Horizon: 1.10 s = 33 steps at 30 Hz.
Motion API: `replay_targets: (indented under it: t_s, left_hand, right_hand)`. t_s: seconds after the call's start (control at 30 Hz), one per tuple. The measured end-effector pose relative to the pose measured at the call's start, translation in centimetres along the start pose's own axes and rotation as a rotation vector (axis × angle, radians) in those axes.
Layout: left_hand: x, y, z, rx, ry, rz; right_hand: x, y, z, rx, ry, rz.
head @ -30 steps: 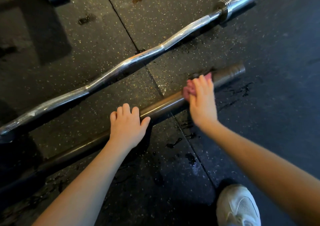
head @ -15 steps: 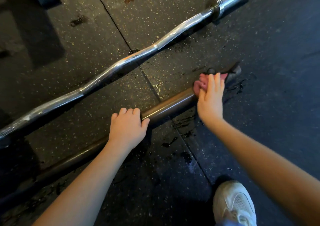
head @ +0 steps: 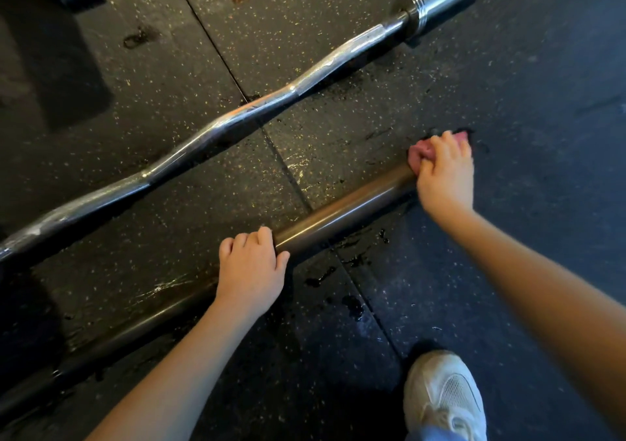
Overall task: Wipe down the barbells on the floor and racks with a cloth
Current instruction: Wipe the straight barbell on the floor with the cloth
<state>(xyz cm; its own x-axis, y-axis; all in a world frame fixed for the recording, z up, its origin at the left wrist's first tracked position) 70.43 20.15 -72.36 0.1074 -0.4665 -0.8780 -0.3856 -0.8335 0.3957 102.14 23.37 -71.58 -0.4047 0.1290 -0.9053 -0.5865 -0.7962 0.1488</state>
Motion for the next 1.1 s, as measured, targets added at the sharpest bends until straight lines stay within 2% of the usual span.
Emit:
replay_targets:
  t_s: [0.1,0.2,0.27,0.33,0.4,0.47,0.57,0.67,0.83,0.9,1.0,1.1]
  left_hand:
    - [-0.1,0.2,-0.1,-0.004,0.008,-0.019]
    - [-0.2,0.2,-0.2,-0.028,-0.006,-0.014]
    - [-0.2,0.5,-0.3,-0.056,-0.015,-0.028]
    - [-0.1,0.9,-0.7,-0.063,-0.034,-0.061]
    - [0.2,1.4,-1.1,-0.067,-0.050,-0.075]
    - [0.7,1.6,-1.4,-0.067,-0.069,-0.062]
    - [1.5,2.1,-1.8,-0.047,-0.108,-0.022]
    - [2.6,3.3,-2.4,-0.007,-0.125,0.004]
    - [3.6,5.0,-3.4,0.024,-0.121,0.018]
    - [3.7,5.4,-3.6,0.018,-0.129,0.013]
    - [3.4,5.6,-3.5,0.035,-0.099,-0.007]
    - [3.6,6.5,-2.2,0.005,-0.058,-0.003]
  right_hand:
    - [1.4,3.2,1.5,-0.224,-0.018,0.093]
    - [0.0,1.2,0.5,-0.311,0.123,0.140]
    - [-1.3,-1.4,-0.4,-0.235,0.164,0.140]
    - [-2.5,-3.2,-1.3,-0.047,0.107,0.145]
    - [-2.3,-2.7,-1.0,0.006,0.108,0.112]
    - [-1.4,-0.7,-0.2,-0.083,0.113,0.090]
    - [-0.1,2.4,0.2,-0.271,0.077,0.222]
    - [-0.6,1.2,-1.8,-0.251,0.153,0.272]
    - [-1.6,1.6,-1.8,-0.133,0.204,0.094]
    - [-0.4,4.3,-0.3,-0.208,0.138,0.134]
    - [1.4,7.3,0.7,-0.378,0.112,0.302]
    - [0.7,6.1,0.0,-0.380,0.186,0.335]
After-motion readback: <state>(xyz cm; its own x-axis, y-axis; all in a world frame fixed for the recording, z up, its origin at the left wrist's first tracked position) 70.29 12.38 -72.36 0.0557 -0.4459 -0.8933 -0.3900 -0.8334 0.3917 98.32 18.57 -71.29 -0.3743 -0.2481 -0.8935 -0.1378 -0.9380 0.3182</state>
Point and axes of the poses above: each hand's wrist, its own y-axis away from the middle knuckle, its own x-axis out of the palm, z = x × y, the point moved 9 cm from there along -y, towards the middle knuckle, and after that the axes turned 10 degrees about x, right-handed, at the moved point
